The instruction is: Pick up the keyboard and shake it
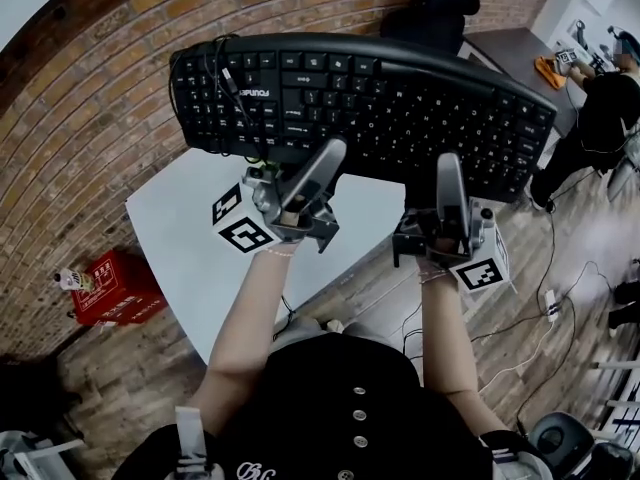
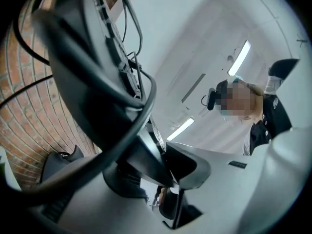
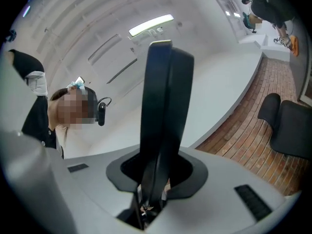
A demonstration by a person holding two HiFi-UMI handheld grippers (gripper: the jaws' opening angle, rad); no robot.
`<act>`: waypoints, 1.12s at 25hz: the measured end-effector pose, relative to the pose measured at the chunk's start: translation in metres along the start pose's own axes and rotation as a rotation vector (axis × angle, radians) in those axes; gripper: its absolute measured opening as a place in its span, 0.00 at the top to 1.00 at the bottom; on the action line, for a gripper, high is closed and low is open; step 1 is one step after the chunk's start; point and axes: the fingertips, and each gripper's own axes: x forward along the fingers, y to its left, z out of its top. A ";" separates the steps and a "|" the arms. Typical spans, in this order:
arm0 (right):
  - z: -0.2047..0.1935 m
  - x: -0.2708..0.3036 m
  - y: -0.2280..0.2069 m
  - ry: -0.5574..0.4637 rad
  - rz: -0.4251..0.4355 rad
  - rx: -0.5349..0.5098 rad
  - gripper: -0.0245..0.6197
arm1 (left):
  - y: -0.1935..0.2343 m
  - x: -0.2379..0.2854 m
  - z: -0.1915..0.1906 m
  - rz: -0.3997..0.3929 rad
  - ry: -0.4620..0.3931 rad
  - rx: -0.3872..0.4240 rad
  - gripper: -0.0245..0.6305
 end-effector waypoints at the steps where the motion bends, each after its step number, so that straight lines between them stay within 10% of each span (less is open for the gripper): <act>1: 0.000 -0.001 -0.003 -0.006 0.004 0.015 0.81 | -0.001 0.001 0.000 0.012 0.011 0.021 0.75; 28: -0.050 0.021 -0.038 -0.146 0.161 0.423 0.79 | -0.023 -0.012 0.036 0.219 0.156 0.420 0.76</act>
